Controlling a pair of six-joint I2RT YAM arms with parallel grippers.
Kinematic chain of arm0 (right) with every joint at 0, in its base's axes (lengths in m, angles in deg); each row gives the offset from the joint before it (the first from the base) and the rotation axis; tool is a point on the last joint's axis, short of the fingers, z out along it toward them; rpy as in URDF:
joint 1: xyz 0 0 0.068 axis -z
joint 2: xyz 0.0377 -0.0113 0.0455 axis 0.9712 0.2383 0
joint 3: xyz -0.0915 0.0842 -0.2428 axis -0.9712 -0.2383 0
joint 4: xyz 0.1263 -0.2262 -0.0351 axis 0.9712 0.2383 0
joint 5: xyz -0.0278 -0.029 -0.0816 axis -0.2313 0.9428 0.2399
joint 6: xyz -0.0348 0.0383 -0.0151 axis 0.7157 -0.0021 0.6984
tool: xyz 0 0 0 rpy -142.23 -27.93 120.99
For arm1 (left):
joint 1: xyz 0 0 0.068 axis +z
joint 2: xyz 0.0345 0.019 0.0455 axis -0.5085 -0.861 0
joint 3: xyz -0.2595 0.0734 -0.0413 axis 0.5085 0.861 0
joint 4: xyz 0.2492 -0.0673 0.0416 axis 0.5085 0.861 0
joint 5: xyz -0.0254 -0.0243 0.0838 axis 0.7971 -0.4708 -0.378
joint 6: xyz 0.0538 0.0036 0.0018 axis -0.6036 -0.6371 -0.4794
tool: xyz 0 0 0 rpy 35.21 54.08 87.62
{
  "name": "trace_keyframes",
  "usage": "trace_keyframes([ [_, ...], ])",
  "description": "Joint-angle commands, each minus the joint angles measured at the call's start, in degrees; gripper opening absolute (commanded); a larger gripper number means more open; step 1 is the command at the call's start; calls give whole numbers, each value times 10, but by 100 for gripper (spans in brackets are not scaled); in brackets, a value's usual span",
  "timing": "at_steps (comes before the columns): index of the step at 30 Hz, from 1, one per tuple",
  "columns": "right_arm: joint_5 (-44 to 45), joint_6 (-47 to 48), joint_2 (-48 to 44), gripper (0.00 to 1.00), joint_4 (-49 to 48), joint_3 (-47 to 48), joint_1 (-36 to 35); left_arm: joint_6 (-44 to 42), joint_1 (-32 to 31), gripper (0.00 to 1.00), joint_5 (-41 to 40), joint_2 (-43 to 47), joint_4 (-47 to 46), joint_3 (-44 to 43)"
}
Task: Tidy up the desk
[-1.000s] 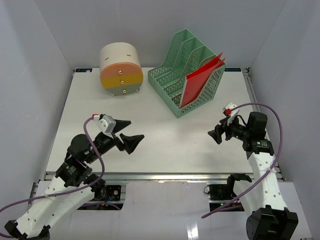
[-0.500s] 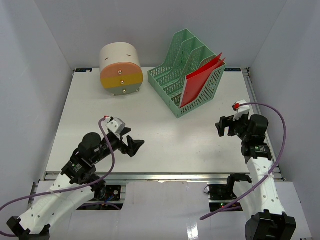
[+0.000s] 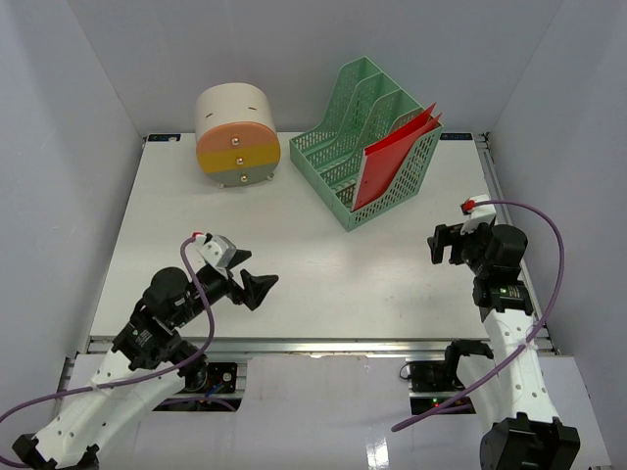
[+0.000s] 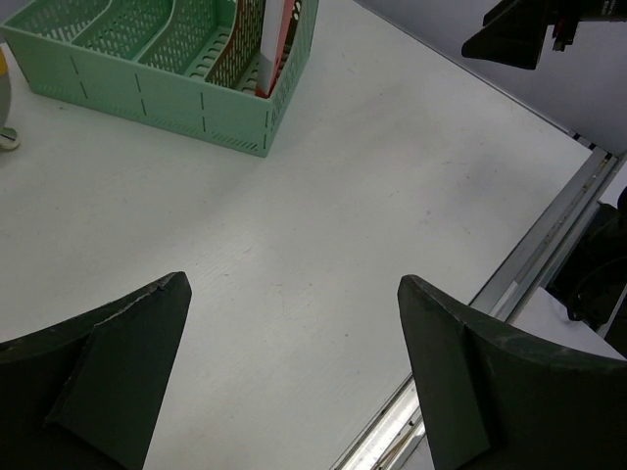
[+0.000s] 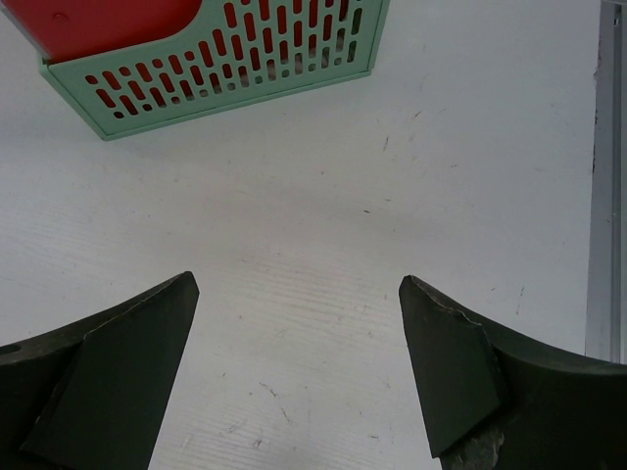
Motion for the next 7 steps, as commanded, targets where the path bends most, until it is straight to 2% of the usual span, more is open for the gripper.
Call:
trace_keyframes([
  [1, 18, -11, -8, 90, -26, 1, 3, 4, 1, 98, -22, 6, 7, -4],
  [7, 3, -17, -7, 90, -31, -3, 3, 7, 1, 98, -27, 6, 9, -4],
])
